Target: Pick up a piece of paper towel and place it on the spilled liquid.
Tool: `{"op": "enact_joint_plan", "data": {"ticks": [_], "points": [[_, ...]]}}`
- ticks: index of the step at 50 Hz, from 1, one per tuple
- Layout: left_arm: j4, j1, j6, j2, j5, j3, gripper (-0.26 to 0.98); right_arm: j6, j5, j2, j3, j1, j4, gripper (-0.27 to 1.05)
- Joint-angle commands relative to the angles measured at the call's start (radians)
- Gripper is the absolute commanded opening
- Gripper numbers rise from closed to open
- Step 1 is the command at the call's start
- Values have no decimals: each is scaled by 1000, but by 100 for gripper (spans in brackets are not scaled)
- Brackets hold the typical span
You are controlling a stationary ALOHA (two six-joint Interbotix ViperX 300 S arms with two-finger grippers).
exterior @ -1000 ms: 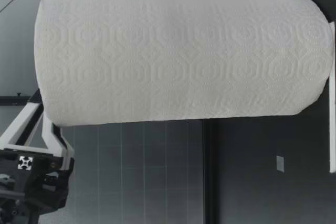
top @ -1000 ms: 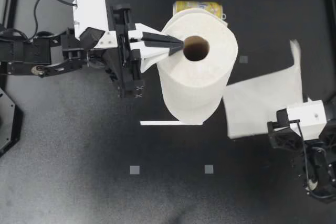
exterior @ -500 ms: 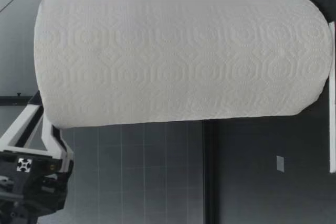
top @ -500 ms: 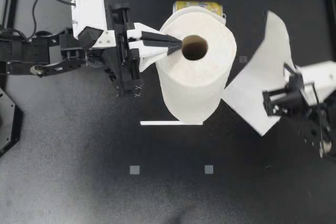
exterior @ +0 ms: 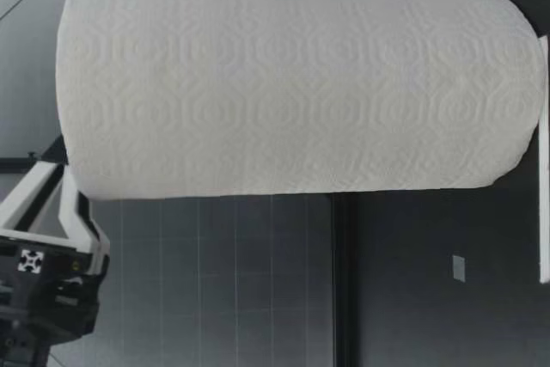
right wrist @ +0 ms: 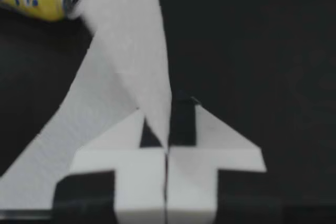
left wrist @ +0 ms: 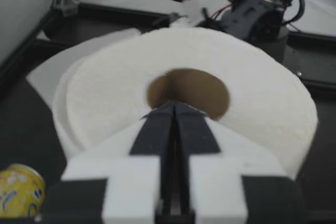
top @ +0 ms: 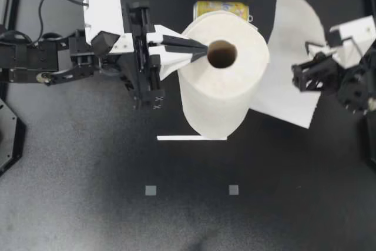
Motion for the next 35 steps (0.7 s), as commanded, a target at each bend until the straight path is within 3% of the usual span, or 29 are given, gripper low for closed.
{"op": "enact_joint_plan", "data": {"ticks": [1,17,35], "points": [[8,-3,0,-12,-32,-35,8,-37,-89,-43,-11,-100,-44,-12],[23,-8,0,-31,-110,-43,8,-272,-356,11,-77,-403,-66,-12],[31,-8,-3,-72,-117,-32,8,-469,-565,235,-222,-578,-69,-12]]}}
